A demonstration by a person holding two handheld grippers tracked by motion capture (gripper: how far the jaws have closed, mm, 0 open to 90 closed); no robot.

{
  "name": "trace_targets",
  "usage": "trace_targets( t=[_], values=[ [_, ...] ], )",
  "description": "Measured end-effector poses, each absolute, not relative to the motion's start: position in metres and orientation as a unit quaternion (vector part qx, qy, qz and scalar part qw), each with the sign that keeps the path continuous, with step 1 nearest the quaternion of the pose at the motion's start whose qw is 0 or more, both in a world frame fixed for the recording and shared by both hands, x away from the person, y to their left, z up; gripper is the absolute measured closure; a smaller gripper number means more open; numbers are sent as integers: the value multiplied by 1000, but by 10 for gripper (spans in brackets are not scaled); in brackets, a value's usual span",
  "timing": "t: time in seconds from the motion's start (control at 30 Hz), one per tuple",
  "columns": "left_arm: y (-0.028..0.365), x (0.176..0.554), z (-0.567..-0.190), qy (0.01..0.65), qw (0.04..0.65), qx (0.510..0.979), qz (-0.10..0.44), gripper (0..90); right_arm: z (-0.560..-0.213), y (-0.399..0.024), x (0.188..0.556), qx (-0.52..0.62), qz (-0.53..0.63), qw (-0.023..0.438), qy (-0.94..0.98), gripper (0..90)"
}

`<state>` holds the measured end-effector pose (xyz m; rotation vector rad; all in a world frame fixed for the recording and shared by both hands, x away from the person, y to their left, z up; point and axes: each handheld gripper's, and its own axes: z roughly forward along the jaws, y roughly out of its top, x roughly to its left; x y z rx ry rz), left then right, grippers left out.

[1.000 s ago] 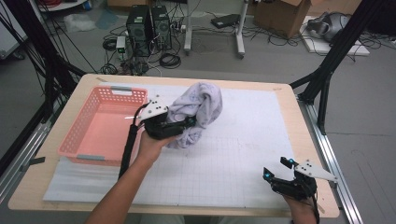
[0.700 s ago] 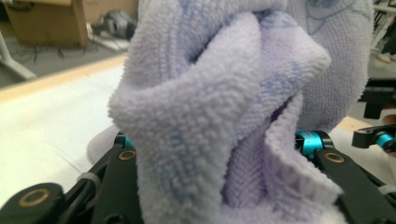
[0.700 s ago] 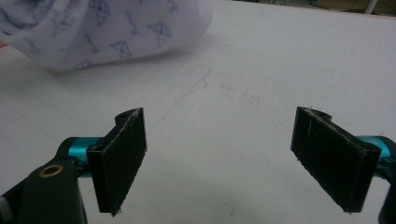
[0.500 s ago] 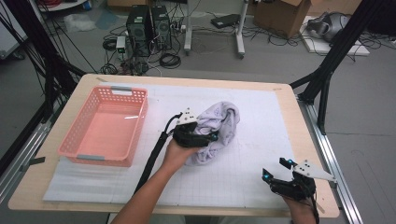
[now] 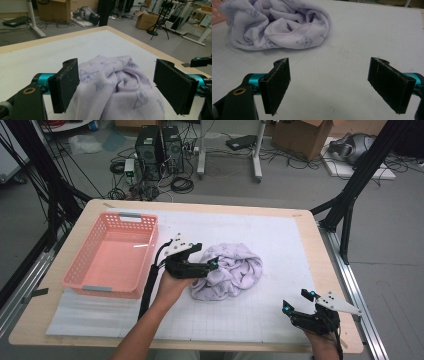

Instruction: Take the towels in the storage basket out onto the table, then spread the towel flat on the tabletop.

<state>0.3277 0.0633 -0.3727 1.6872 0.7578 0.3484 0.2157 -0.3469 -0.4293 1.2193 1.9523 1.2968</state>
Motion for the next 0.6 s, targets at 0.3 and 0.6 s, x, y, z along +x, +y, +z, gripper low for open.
trace_targets(
  t=[0.3, 0.6],
  values=[
    [83, 320, -381, 337, 583, 720, 168, 209, -431, -350, 217, 454, 475, 246, 713, 170],
    [87, 318, -383, 346, 581, 717, 167, 209, -431, -348, 217, 450, 475, 247, 715, 170]
  ],
)
